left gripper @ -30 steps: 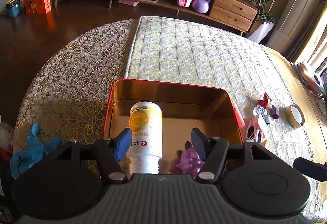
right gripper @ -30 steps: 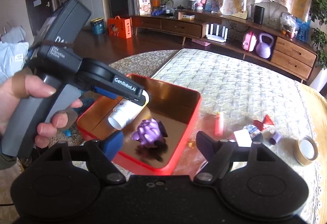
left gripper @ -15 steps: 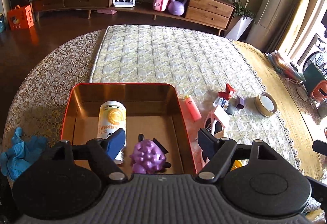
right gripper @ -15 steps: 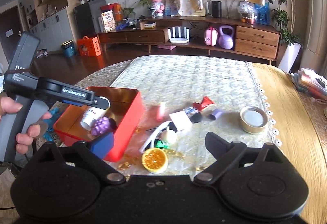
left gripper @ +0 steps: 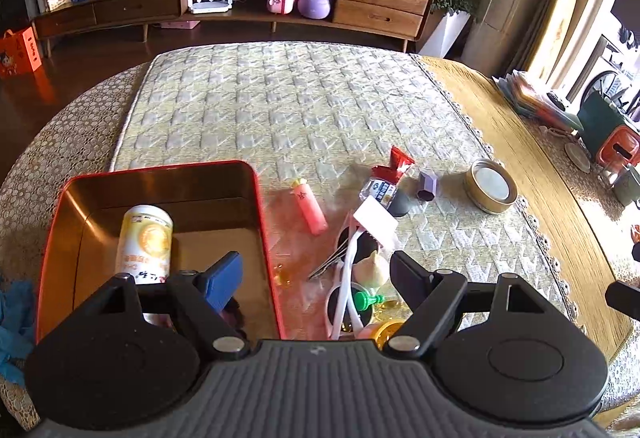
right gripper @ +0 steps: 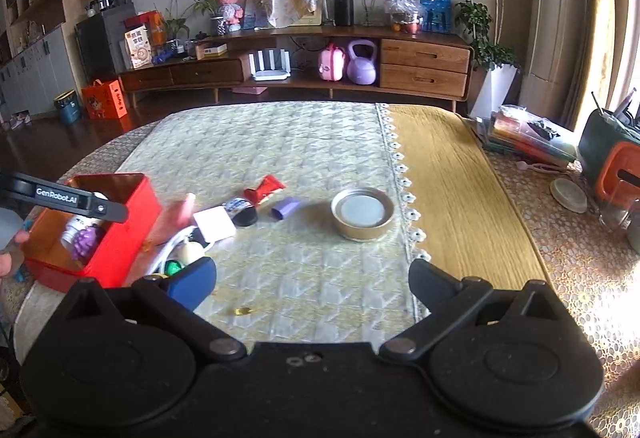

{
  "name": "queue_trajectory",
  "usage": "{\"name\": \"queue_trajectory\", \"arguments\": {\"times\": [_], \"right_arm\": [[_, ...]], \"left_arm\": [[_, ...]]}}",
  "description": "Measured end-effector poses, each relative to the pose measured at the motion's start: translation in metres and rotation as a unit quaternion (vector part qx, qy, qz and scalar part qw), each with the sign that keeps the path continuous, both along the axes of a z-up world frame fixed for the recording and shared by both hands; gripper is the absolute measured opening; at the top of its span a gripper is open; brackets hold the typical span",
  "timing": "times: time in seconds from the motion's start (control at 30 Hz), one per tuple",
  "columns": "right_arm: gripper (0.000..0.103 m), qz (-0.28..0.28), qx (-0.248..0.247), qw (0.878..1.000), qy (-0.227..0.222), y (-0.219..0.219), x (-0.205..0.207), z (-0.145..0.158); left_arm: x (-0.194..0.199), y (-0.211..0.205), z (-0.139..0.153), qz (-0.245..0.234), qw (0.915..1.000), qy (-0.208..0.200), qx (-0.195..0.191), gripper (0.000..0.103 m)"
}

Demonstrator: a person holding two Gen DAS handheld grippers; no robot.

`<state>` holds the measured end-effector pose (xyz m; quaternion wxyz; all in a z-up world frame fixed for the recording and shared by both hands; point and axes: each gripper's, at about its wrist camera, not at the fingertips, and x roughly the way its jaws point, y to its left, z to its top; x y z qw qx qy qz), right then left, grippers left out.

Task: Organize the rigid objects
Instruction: 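Grasp the pink sponge with the left gripper while the right gripper grasps the round tin lid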

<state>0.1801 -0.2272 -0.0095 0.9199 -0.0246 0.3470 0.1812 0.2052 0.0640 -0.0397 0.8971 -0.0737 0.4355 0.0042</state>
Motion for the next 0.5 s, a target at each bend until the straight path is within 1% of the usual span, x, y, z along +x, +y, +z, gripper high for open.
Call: {"name": "queue_trajectory", "arguments": {"times": [0.1,0.2,0.33,0.5], "right_arm": [[0.103,-0.007,-0.004,1.000,0.013,-0.011,0.017,-0.011],[0.103,0.000,-0.018,1.000,0.024,-0.015,0.036,-0.023],[0.102,0.011,-0.030,0.999,0.036,-0.016,0.058,-0.038],[0.100,0.022,-0.038,0.998,0.042,-0.011,0.085,-0.053]], "left_arm": [[0.011,-0.018,-0.005,-0.022,0.9997,-0.002,0.011,0.081],[0.024,-0.032,-0.012,-0.039,0.9989,0.000,0.025,0.081],[0.040,-0.045,-0.026,-0.060,0.9971,0.005,0.048,0.081],[0.060,-0.056,-0.044,-0.082,0.9945,0.014,0.063,0.081]]}}
